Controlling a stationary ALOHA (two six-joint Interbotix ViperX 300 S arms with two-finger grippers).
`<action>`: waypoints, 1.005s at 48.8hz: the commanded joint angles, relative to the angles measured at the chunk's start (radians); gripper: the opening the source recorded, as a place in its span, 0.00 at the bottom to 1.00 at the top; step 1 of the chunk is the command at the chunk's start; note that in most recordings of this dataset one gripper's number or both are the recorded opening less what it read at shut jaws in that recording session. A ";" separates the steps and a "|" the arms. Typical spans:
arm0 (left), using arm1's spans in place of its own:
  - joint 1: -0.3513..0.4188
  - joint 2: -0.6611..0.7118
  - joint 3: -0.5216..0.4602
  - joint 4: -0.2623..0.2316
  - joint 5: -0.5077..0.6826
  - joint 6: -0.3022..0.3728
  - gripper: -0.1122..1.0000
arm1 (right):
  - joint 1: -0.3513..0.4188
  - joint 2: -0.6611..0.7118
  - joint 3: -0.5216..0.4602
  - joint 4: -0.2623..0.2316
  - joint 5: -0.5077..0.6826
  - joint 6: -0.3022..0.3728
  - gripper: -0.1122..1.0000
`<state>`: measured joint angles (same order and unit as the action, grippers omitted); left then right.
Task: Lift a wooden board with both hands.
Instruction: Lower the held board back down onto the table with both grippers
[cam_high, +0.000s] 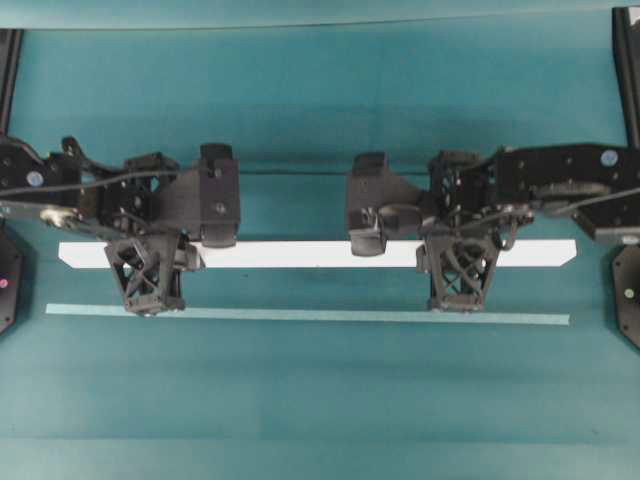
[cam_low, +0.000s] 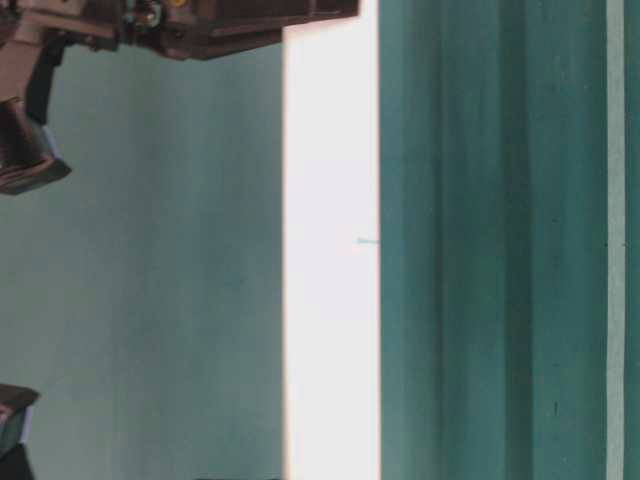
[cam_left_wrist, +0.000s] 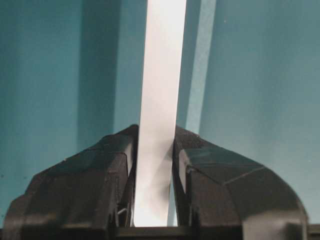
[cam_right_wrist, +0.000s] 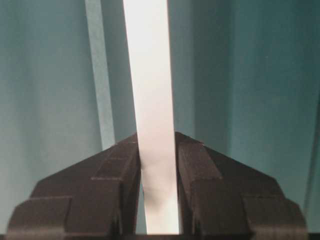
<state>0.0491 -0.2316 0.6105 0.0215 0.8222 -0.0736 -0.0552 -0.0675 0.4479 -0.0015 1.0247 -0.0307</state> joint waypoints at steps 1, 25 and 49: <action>0.002 0.012 0.014 0.002 -0.025 -0.009 0.26 | 0.012 0.031 0.026 0.005 -0.023 -0.003 0.29; 0.000 0.091 0.094 0.002 -0.153 -0.067 0.26 | 0.032 0.094 0.086 0.014 -0.160 -0.009 0.29; -0.021 0.135 0.187 0.002 -0.318 -0.153 0.26 | 0.066 0.153 0.121 0.040 -0.229 -0.014 0.29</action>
<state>0.0215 -0.0997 0.7931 0.0261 0.5062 -0.1902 -0.0123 0.0706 0.5538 0.0230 0.7931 -0.0368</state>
